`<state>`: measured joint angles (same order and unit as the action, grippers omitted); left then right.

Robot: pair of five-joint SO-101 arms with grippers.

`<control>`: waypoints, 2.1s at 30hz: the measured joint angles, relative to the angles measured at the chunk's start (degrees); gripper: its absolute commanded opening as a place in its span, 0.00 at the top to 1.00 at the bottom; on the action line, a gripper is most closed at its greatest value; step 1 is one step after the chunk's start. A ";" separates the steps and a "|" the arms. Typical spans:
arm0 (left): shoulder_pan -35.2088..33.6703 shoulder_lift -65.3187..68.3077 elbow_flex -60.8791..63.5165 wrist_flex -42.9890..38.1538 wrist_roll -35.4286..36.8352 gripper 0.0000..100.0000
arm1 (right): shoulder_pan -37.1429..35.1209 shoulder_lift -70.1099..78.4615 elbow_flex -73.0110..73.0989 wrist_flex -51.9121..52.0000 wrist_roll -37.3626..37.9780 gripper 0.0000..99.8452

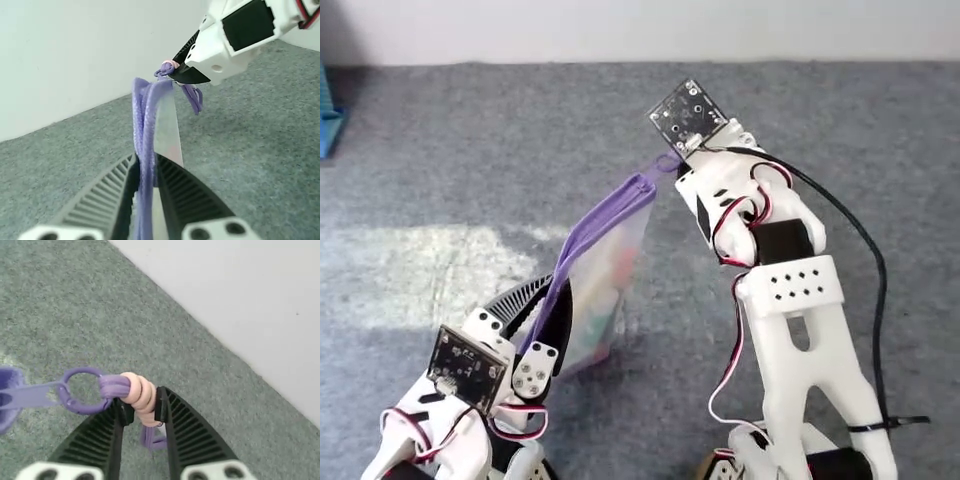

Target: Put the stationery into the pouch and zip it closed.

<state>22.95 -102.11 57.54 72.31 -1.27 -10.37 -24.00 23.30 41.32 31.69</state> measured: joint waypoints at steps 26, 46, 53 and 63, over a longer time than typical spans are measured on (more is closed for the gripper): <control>-30.86 -1.41 4.75 0.44 3.69 0.66 | 12.66 -0.88 -0.62 32.44 -12.84 0.74; -29.89 -1.41 8.09 9.58 7.82 0.98 | 14.68 -31.12 11.60 48.70 -30.42 0.99; -27.87 -1.32 18.55 5.27 3.52 0.99 | 16.79 -47.12 31.74 38.07 -30.68 0.99; -27.87 -1.14 28.84 4.31 -0.70 0.99 | 16.79 -69.45 53.80 36.40 -30.68 0.99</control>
<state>-4.92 -103.25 86.37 76.62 -1.98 6.42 -93.45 77.10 77.71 1.01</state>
